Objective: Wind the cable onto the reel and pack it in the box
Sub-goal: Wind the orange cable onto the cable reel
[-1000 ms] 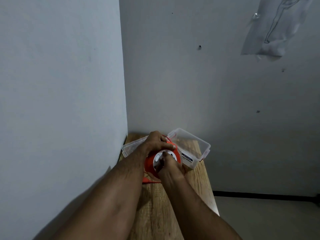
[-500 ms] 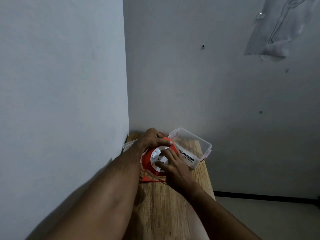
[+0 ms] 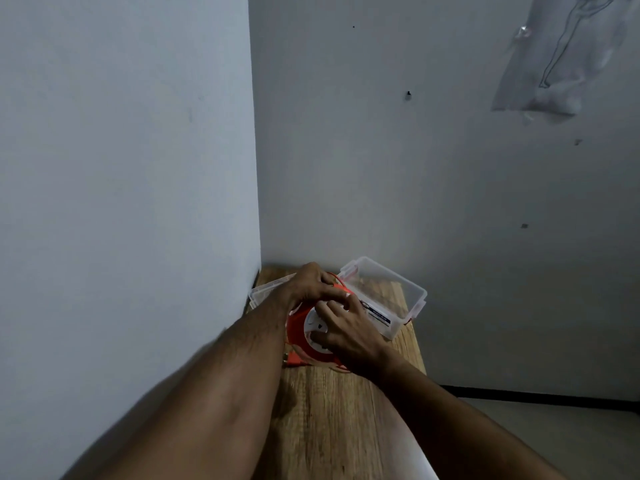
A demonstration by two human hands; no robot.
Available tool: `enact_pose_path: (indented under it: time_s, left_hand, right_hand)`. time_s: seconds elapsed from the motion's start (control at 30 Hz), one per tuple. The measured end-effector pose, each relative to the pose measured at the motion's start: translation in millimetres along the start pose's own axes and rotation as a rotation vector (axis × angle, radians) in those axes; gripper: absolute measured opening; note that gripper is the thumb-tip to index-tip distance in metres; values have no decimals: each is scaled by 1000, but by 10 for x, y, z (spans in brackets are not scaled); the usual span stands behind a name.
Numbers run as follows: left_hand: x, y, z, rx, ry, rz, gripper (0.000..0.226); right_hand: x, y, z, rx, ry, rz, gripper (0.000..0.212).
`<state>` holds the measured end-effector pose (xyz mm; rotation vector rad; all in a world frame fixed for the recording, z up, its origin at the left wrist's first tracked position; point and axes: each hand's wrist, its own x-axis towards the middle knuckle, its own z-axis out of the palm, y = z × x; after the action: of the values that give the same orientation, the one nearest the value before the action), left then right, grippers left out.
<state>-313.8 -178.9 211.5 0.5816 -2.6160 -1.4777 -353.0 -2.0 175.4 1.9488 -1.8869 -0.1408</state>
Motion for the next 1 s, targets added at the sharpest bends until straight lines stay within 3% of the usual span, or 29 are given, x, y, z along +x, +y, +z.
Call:
enact_pose_path:
  time_s: [0.17,0.3,0.53,0.6,0.73,0.8,0.87,0.93,1.0]
  left_hand:
    - [1,9,3,-9,43,2,26]
    - [22,36,1,-21,85,-37,49]
    - [69,35,40,-6,141,-46,42]
    - [77,12,83,-8,136,-43,45]
    - [87,-45,140,-7,125,-58,48]
    - [85,-49,126,-3,98,-61,47]
    - [87,-38,91,-3,90,-66,44]
    - [91,-23,55,-11,98,-85,45]
    - [89,-7,28,-21,101,-98,49]
  right_hand:
    - [12,-8,7,147,61,239,68]
    - [31,-154,-19,473,172,626,58]
    - [283,-508,-63,1024,555,1327,47]
    - [370,-542,-70,1255,606,1581,57]
    - [528,-420,-205,1967,689,2154,90]
    - [543,-366,-252,2111,751,2192,92]
    - [547,-382,-248,2124,738,2113,88]
    - [508,-430,-217,1936,687,2045,78]
    - [417,-461,-185,1519,655,1832,53]
